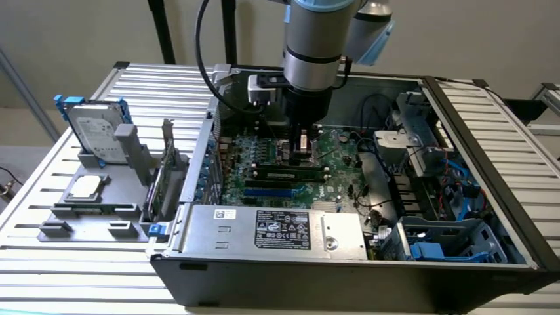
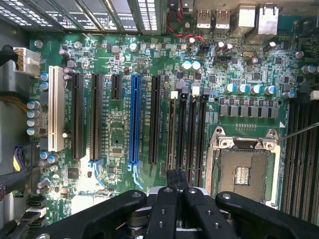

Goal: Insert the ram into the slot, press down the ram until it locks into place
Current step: 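Press down the ram until it locks into place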

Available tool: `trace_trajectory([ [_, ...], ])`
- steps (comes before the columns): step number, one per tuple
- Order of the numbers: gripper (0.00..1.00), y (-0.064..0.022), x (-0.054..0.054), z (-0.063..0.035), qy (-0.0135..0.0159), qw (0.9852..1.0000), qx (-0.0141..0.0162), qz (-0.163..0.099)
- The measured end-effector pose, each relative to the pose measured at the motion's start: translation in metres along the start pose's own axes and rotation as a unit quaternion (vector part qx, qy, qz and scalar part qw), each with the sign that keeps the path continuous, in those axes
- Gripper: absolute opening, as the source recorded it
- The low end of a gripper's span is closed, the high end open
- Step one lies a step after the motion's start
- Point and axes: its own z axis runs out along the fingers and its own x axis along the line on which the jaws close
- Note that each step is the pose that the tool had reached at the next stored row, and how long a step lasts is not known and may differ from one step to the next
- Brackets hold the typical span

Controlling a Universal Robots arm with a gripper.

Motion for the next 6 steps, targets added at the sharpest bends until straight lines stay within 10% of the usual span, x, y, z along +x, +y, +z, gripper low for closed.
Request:
trace_trajectory([
  [6, 0.1, 0.0, 0.0, 0.0, 0.0, 1.0, 0.0, 0.0],
])
